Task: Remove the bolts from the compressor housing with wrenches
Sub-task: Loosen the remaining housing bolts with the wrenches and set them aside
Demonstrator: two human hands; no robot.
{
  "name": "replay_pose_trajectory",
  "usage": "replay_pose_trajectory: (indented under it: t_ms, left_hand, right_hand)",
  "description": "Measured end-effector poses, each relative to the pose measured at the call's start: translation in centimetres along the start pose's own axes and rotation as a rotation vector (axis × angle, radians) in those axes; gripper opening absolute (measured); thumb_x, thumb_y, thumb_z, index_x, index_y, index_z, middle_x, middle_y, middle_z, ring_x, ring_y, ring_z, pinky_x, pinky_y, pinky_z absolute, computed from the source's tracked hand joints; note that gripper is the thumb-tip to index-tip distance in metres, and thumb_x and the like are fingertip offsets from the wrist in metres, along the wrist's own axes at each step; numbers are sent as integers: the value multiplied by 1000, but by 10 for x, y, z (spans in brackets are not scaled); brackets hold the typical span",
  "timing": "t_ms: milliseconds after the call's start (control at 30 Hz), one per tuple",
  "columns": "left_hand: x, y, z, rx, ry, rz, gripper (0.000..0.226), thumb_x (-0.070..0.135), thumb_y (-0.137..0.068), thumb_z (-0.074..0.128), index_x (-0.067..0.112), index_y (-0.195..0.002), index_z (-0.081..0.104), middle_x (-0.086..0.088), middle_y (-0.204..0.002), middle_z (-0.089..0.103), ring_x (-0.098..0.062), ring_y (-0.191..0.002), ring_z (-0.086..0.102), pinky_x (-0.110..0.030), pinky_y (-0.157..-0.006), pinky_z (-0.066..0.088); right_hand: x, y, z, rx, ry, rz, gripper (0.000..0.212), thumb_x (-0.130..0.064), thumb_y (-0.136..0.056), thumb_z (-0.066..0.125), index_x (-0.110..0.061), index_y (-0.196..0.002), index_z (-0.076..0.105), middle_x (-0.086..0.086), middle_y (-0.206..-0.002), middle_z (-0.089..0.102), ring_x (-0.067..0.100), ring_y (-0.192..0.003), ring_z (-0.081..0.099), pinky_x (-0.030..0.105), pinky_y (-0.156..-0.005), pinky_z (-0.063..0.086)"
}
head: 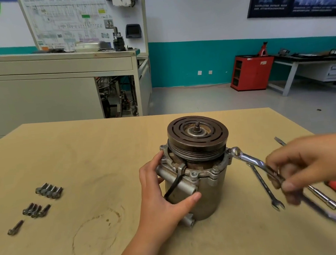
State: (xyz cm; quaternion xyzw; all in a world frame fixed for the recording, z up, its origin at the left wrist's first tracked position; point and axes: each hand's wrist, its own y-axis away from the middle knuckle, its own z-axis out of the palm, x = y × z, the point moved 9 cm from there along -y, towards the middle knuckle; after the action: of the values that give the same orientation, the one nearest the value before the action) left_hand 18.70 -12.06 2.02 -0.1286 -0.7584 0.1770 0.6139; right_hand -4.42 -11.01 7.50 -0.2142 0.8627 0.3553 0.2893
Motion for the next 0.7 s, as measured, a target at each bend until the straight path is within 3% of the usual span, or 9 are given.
replay_pose_trajectory:
  t_ms: [67, 167, 267, 333, 433, 600, 700]
  left_hand:
    - [0, 0, 0, 1, -7, 5, 95, 55, -49, 76, 45, -133, 32, 32, -127, 30, -3, -128, 38, -47, -104, 43]
    - [-1, 0, 0, 11, -20, 21, 95, 55, -50, 76, 46, -134, 33, 28, -128, 31, -6, -128, 39, -48, -103, 43]
    - [-2, 0, -1, 24, -29, 40, 94, 55, -52, 78, 50, -133, 33, 25, -129, 33, -10, -128, 41, -49, -101, 45]
    - [-3, -1, -1, 41, -22, 50, 94, 54, -52, 81, 52, -133, 33, 22, -130, 34, -11, -128, 41, -50, -100, 46]
    - [-9, -1, -2, 64, 7, 46, 97, 52, -53, 86, 50, -135, 34, 21, -131, 35, -13, -128, 43, -52, -97, 47]
    - [-11, 1, -1, 66, 44, 41, 100, 50, -53, 88, 46, -137, 36, 18, -133, 37, -20, -128, 45, -54, -96, 47]
    - [-6, -1, -2, 65, -19, 80, 94, 54, -54, 83, 51, -135, 34, 18, -131, 36, -12, -129, 42, -47, -102, 44]
  right_hand:
    - [-10, -6, 33, -92, -192, -77, 24, -50, -85, 59, -26, -88, 55, 4, -95, 74, 20, -89, 70, 28, -83, 52]
    - [-45, -8, 73, -168, -525, -150, 28, -47, -87, 58, -20, -91, 52, 10, -100, 72, 21, -89, 70, 25, -81, 51]
    - [-75, -13, 87, -90, -940, -157, 30, -37, -84, 63, -10, -91, 52, 20, -88, 72, 22, -70, 72, 26, -67, 55]
    - [-83, -16, 88, 16, -1112, -149, 25, -32, -81, 61, -6, -80, 64, 24, -77, 71, 23, -54, 69, 27, -55, 55]
    - [-94, -22, 84, 142, -1169, -178, 26, -26, -74, 58, -10, -59, 72, 26, -69, 68, 23, -43, 64, 26, -46, 52]
    - [-90, -31, 79, 237, -1163, -150, 25, -26, -68, 53, -4, -78, 59, 23, -61, 66, 21, -37, 59, 26, -43, 51]
    - [-87, -31, 75, 246, -1142, -144, 25, -28, -69, 53, -5, -78, 57, 20, -55, 63, 19, -35, 57, 30, -46, 55]
